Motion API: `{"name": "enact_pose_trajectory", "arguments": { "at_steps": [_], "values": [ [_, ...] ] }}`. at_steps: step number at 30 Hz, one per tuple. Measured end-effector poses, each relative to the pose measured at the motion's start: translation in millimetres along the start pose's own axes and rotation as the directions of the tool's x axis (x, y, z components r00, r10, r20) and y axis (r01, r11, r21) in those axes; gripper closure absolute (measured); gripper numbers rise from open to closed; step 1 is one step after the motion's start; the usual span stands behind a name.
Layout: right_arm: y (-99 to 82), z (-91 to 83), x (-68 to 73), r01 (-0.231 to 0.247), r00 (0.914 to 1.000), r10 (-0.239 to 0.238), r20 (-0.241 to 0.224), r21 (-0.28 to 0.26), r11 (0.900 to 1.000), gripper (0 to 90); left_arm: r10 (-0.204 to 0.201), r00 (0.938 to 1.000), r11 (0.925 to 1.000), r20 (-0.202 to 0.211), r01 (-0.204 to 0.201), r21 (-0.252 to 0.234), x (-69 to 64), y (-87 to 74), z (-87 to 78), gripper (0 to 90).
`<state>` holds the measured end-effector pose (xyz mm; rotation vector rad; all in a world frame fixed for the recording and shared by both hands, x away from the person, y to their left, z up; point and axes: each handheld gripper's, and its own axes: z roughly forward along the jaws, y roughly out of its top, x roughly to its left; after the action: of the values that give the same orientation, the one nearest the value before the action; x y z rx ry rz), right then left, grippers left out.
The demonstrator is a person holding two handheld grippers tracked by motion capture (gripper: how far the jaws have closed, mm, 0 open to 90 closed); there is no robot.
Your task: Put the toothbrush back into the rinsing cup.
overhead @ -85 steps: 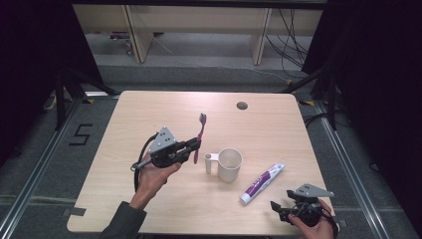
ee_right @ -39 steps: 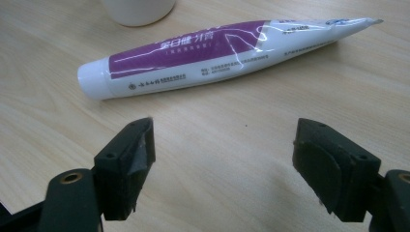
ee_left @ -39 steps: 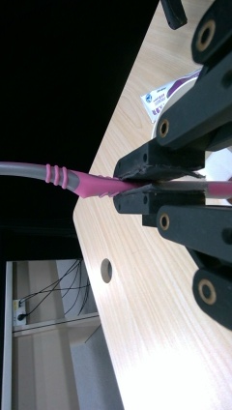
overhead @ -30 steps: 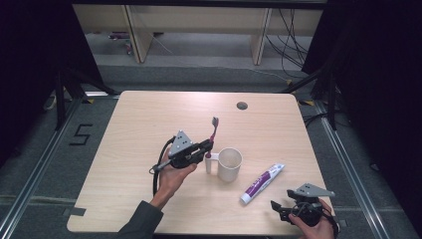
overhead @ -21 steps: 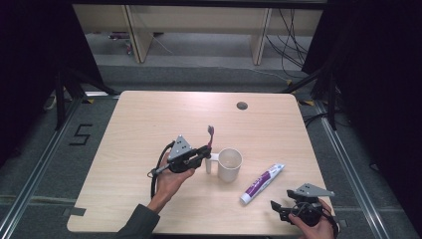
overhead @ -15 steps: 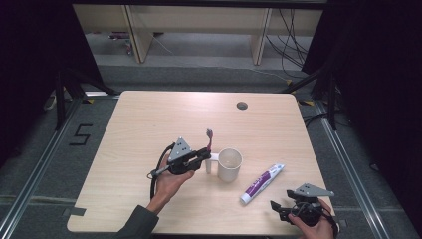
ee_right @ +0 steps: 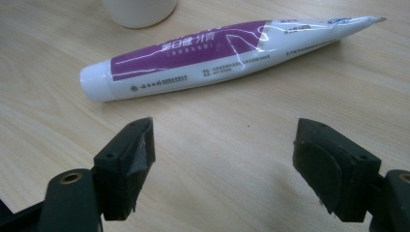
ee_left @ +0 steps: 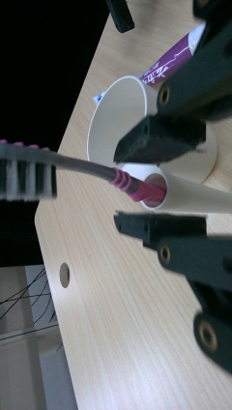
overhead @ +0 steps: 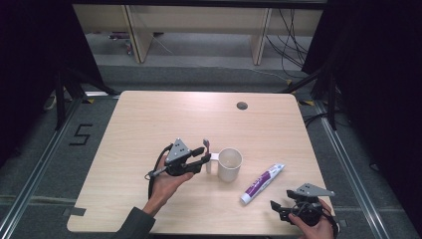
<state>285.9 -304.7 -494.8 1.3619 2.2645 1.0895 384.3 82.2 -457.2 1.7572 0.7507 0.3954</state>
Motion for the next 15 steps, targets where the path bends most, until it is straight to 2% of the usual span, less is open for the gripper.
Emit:
{"name": "enact_pose_trajectory", "arguments": {
  "at_steps": [3, 5, 6, 7, 11, 12, 14, 15],
  "values": [
    [0.5, -0.6, -0.3, 0.002, 1.0000, -0.002, 0.003, 0.003, 1.0000, 23.9, -0.006, 1.0000, 1.0000, 0.004, 0.006, -0.004, -1.8, 2.0, -5.3, 47.2],
    [0.4, -0.8, 0.2, -0.001, 1.0000, 0.001, 0.005, 0.005, 1.0000, 23.9, -0.004, 0.9999, 1.0000, -0.011, 0.004, -0.006, -2.9, 3.1, -10.3, 43.0],
    [0.2, -2.0, 3.4, -0.039, 0.9992, 0.039, 0.005, 0.015, 0.9991, 24.0, 0.000, 0.9999, 1.0000, -0.016, 0.000, 0.004, -2.8, 3.9, -13.0, 40.7],
    [0.3, -2.0, 3.5, -0.042, 0.9991, 0.042, -0.002, 0.017, 0.9990, 24.0, -0.004, 0.9998, 1.0000, -0.017, 0.004, 0.008, -2.6, 4.9, -15.4, 38.7],
    [0.4, -0.9, 2.1, -0.032, 0.9995, 0.032, 0.003, -0.007, 0.9995, 24.1, -0.024, 0.9996, 0.9997, -0.015, 0.024, 0.005, -3.5, 5.6, -27.2, 35.2],
    [0.8, -2.2, -0.8, 0.010, 0.9999, -0.009, 0.013, -0.020, 0.9997, 24.1, -0.024, 0.9996, 0.9997, -0.015, 0.024, 0.005, -3.5, 5.6, -27.2, 34.5],
    [1.2, -2.6, 0.6, -0.022, 0.9998, 0.022, 0.000, -0.011, 0.9997, 24.1, -0.041, 0.9991, 0.9989, -0.010, 0.041, 0.020, -5.9, 3.1, -36.2, 33.1],
    [1.5, -2.8, -1.1, -0.001, 1.0000, 0.001, 0.007, -0.015, 0.9999, 24.2, -0.039, 0.9992, 0.9990, -0.003, 0.039, 0.022, -6.3, 1.5, -38.7, 33.0]
  ]
}}
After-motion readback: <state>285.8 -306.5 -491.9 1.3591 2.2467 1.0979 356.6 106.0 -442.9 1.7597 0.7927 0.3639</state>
